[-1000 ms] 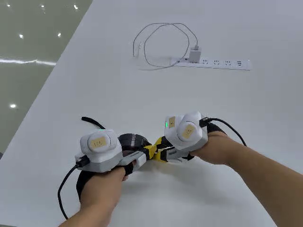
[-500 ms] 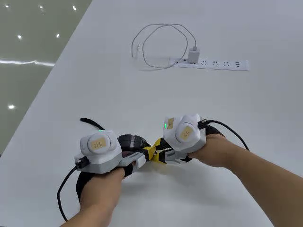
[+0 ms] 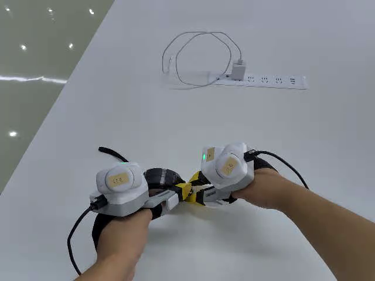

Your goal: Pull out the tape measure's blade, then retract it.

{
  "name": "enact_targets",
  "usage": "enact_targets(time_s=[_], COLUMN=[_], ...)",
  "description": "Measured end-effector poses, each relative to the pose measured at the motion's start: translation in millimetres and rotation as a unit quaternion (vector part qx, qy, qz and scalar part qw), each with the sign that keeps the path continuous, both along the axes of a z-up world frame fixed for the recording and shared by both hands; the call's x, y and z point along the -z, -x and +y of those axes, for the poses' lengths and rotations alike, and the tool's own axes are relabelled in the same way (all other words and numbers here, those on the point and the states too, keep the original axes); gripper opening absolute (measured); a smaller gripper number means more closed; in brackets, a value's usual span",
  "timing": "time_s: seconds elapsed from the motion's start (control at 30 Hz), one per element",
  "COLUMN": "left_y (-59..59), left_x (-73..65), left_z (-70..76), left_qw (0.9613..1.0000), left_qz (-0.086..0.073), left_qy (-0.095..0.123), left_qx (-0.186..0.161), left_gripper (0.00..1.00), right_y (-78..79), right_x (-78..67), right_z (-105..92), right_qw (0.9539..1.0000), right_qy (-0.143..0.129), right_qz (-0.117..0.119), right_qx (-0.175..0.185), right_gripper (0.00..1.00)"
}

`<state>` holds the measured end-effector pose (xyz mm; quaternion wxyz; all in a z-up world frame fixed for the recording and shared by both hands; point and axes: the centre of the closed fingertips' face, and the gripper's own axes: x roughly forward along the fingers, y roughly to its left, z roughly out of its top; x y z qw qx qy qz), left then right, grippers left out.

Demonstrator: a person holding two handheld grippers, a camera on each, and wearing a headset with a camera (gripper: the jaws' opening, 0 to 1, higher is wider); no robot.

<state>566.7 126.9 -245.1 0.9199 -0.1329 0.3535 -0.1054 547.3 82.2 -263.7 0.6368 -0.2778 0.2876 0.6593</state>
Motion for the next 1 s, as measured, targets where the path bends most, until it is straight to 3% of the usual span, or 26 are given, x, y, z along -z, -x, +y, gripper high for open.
enact_targets(time_s=[0.3, 0.63, 0.9, 1.0], left_y=[-1.7, -0.8, 0.5, 0.9], left_x=[-4.5, -6.2, -7.9, -9.3], left_z=[2.6, 5.7, 6.0, 6.7], left_qw=[0.9999, 0.9999, 0.9998, 0.9998], left_qz=[-0.011, -0.016, -0.018, -0.020], left_qy=[0.001, 0.003, 0.005, 0.005], left_qx=[0.002, 0.002, 0.001, 0.004], left_gripper=[0.66, 0.70, 0.70, 0.69], right_y=[-1.2, -3.8, -4.1, -5.5], right_x=[0.1, -3.1, -5.2, -10.1], right_z=[0.2, -2.0, -5.2, -5.9], right_qw=[0.9998, 0.9989, 0.9987, 0.9978], right_qy=[-0.004, -0.009, -0.011, -0.024], right_qz=[0.005, 0.012, 0.012, 0.017], right_qx=[0.016, 0.044, 0.049, 0.060], right_gripper=[0.32, 0.55, 0.55, 0.55])
